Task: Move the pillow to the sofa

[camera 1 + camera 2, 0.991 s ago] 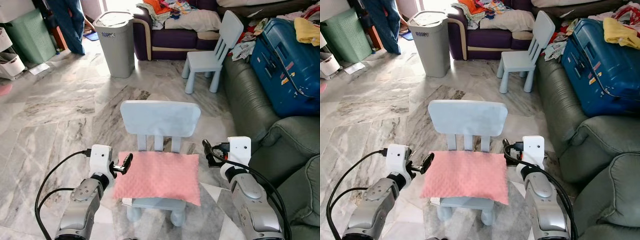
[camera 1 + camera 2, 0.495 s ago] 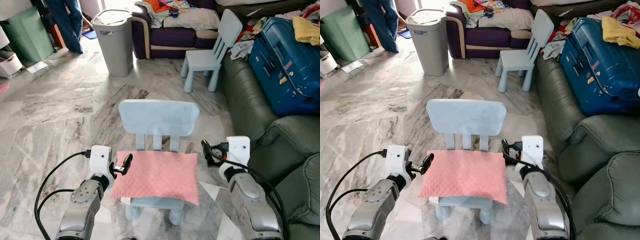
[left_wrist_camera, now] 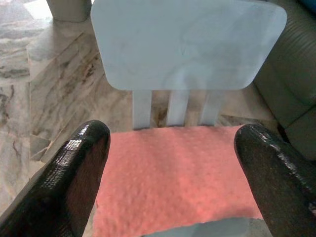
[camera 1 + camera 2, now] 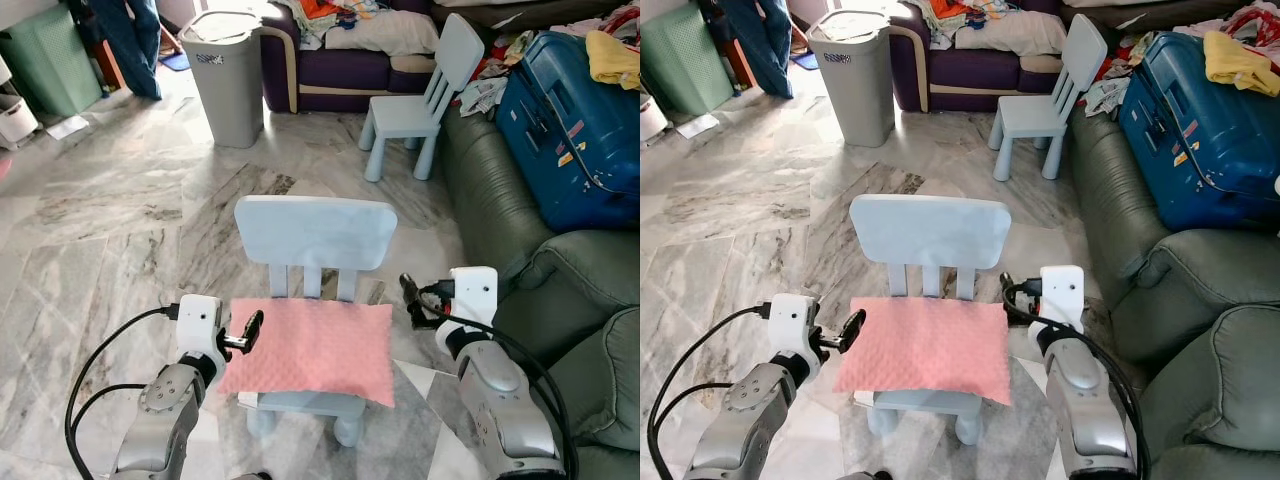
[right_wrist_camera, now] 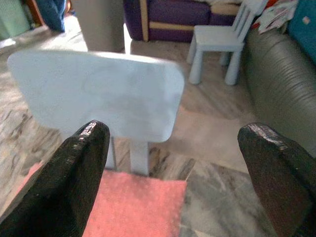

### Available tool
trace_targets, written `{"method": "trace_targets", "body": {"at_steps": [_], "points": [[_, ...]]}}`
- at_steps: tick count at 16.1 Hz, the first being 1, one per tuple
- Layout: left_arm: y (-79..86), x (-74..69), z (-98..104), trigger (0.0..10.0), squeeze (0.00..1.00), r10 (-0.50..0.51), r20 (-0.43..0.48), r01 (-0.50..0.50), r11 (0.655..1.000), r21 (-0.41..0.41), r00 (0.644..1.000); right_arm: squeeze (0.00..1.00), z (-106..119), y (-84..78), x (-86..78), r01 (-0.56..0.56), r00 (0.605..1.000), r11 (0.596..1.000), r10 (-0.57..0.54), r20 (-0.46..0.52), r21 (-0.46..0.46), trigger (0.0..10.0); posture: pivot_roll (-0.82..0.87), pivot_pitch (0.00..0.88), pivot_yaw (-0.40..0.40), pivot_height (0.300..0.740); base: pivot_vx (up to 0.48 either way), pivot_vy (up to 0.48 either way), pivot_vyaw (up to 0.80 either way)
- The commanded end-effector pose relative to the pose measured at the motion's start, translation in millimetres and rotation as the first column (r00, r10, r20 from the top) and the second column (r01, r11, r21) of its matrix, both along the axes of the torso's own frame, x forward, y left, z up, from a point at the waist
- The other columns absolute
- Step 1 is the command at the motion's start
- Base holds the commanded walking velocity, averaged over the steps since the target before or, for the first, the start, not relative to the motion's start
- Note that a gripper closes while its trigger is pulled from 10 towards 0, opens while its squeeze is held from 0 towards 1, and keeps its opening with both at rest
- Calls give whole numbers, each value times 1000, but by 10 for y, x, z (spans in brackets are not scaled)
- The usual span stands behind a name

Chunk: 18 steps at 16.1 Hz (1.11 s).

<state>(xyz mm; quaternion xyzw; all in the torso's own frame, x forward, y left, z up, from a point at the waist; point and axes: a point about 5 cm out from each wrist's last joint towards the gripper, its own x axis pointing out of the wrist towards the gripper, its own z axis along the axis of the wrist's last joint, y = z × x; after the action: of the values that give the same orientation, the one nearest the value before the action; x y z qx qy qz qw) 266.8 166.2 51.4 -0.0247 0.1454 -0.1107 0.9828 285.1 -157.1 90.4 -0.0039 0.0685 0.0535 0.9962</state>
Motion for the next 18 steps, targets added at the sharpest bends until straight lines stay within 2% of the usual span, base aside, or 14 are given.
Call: {"method": "trace_targets", "body": {"at_steps": [1, 9, 18], "points": [[-4, -33, -3, 10000, 0, 6, -7, -6, 1000, 7, 1000, 0, 19, 16, -36, -6, 1000, 1000, 6, 1, 5, 10000, -32, 141, -9, 740, 0, 0, 0], [-5, -233, -57, 10000, 0, 1, -49, 0, 1000, 12, 999, 0, -60, 27, -211, -40, 998, 999, 40, -54, 0, 10000, -30, 225, -39, 740, 0, 0, 0], [42, -296, -48, 10000, 0, -8, -70, 10, 999, 30, 997, 0, -101, 65, -301, -51, 995, 999, 51, -88, 10, 10000, -16, 249, -31, 740, 0, 0, 0]]}}
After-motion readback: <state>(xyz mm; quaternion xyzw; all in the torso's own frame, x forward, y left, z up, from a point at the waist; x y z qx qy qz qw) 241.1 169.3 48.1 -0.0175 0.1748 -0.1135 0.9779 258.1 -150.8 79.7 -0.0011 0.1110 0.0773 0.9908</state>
